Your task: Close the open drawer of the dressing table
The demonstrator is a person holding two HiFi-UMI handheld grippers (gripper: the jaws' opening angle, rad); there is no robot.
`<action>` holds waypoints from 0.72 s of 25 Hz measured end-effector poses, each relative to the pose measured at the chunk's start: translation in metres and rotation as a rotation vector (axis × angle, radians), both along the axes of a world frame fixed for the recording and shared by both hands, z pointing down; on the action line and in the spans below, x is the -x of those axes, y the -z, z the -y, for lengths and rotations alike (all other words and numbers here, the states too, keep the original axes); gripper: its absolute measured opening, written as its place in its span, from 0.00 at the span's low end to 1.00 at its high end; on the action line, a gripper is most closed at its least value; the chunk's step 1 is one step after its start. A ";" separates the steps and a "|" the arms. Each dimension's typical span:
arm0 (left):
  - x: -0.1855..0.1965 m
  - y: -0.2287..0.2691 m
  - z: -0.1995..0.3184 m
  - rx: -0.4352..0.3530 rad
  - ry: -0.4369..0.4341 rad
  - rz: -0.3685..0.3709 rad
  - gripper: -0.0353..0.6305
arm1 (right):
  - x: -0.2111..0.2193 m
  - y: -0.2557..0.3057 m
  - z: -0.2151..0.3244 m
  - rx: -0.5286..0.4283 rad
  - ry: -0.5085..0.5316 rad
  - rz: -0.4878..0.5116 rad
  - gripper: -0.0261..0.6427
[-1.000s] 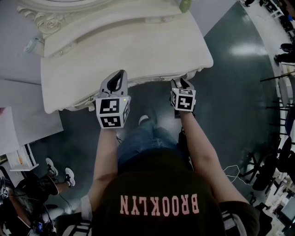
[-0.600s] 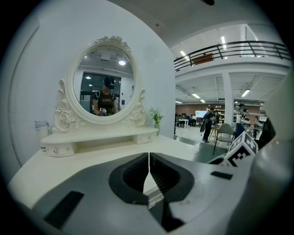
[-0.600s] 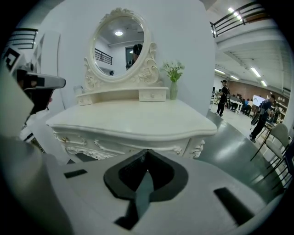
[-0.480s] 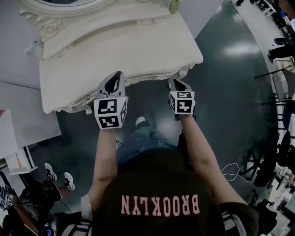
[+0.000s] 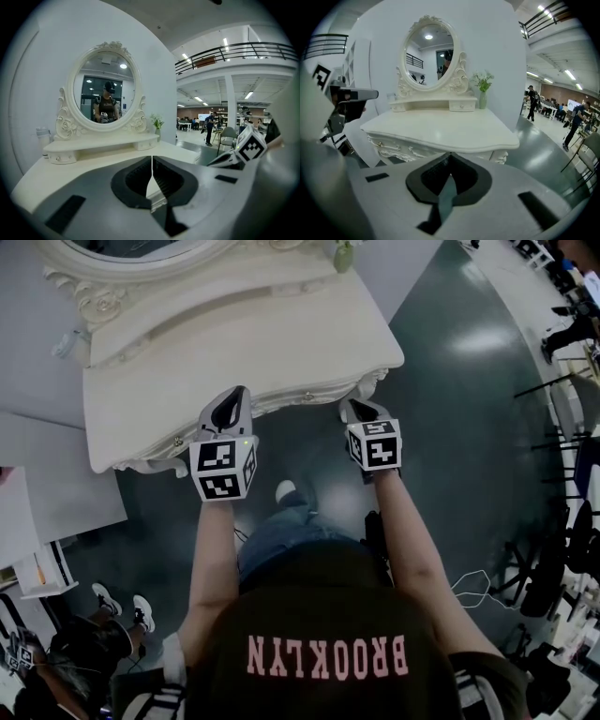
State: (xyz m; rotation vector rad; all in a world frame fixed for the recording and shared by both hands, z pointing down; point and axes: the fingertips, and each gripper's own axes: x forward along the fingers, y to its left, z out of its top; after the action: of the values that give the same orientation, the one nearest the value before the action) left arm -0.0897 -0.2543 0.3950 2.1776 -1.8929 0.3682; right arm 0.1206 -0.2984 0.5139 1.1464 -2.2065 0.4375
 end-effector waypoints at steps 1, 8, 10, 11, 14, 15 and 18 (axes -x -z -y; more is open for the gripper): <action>-0.001 0.002 -0.001 -0.003 0.000 0.001 0.07 | 0.000 0.006 0.000 -0.009 0.002 0.002 0.03; -0.004 0.015 -0.003 -0.030 -0.002 0.007 0.07 | 0.002 0.047 -0.005 -0.081 0.028 0.019 0.03; -0.005 0.019 -0.004 -0.039 -0.002 0.007 0.07 | 0.003 0.059 -0.007 -0.103 0.033 0.020 0.03; -0.006 0.021 -0.004 -0.044 -0.003 0.008 0.07 | 0.003 0.064 -0.008 -0.113 0.036 0.020 0.03; -0.008 0.028 -0.006 -0.057 -0.006 0.009 0.07 | 0.005 0.082 -0.012 -0.137 0.038 0.038 0.03; -0.009 0.030 -0.006 -0.061 -0.007 0.010 0.07 | 0.005 0.087 -0.014 -0.144 0.039 0.047 0.03; -0.012 0.036 -0.007 -0.074 -0.010 0.013 0.07 | 0.005 0.100 -0.019 -0.171 0.047 0.067 0.03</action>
State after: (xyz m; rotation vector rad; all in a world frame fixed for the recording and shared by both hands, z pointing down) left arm -0.0774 -0.2473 0.3592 2.2377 -1.9329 0.3194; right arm 0.1153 -0.2798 0.4142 1.1795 -2.3611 0.2753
